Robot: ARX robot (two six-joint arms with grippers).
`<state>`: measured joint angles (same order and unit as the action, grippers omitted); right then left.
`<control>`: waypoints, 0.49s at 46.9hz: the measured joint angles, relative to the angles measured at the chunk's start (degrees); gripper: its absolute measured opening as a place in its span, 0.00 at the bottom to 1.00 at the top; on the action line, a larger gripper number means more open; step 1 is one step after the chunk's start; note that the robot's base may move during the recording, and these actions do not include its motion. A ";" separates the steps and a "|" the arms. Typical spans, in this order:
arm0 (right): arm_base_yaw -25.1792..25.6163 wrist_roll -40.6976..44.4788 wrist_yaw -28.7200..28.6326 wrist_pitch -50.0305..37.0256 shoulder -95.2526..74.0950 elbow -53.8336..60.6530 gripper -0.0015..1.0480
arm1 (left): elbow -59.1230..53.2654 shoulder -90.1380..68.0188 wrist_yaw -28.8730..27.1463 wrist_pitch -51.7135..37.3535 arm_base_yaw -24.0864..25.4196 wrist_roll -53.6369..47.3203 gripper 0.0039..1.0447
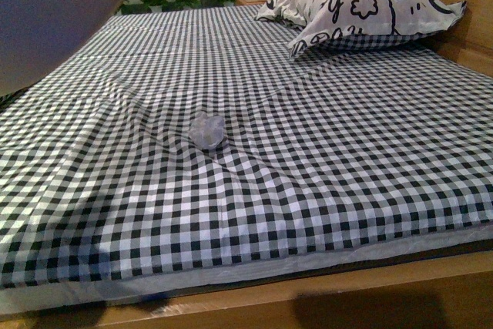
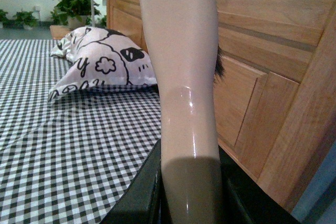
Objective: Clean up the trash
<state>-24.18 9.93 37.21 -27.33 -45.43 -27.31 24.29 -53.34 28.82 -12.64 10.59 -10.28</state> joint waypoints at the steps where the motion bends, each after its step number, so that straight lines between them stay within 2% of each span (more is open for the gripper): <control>1: 0.00 0.00 0.00 0.00 0.00 0.00 0.20 | 0.57 -1.44 -0.59 -0.28 -0.33 -1.38 0.26; 10: 0.00 0.00 -0.15 0.00 0.00 0.00 0.20 | 8.26 -16.92 -3.10 -4.57 -3.08 -18.40 0.26; 23: 0.00 0.00 -0.15 0.00 0.00 0.00 0.20 | 10.23 -28.87 -3.56 -7.21 -3.72 -42.80 0.26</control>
<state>-24.18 9.93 37.06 -27.33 -45.43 -27.31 34.52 -82.21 25.26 -19.86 6.87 -53.08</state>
